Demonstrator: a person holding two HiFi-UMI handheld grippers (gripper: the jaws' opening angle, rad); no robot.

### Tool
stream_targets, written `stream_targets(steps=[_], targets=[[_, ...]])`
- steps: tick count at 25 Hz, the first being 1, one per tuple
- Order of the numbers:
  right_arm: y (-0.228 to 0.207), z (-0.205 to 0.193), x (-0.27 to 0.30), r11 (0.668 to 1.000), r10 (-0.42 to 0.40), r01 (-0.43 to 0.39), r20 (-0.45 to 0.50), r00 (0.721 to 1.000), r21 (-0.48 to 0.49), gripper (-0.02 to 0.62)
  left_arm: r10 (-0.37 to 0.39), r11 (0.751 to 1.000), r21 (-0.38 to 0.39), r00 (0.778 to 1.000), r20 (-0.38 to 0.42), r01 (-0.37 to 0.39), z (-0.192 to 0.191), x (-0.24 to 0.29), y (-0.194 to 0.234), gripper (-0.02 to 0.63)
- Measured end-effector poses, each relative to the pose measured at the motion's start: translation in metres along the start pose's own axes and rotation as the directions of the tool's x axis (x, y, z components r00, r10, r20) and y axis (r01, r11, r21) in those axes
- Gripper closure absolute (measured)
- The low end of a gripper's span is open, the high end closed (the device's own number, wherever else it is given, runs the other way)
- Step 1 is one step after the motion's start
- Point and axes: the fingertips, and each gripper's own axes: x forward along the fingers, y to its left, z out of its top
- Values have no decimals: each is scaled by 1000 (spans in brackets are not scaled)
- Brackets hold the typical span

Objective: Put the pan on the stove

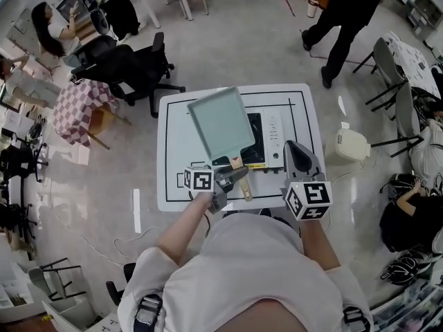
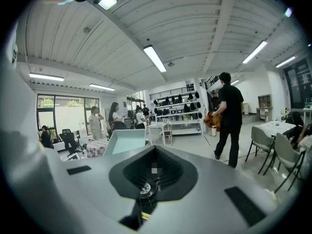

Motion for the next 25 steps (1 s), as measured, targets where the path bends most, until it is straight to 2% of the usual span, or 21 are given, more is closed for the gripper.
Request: stream_targets(steps=[8,13,19,25], targets=[[-5,-4,0,1000,-21,22,-15,1000,6,587,-129,979,-170,987,-93,111,-14,14,10,488],[-7,-6,3,999,-31,32,-23,999,8,588,-166,966,-227,968,-187,122,-22,19,22,488],[-9,-6,3,999,-47,47,-33,998,9,588,-276,890,-420,942,-191,176,-27,23,12,488],[-12,-10,5,998,-57,58,-41,998,14,588,-265,873,-468,940,-216,139,-28,18,33,485]])
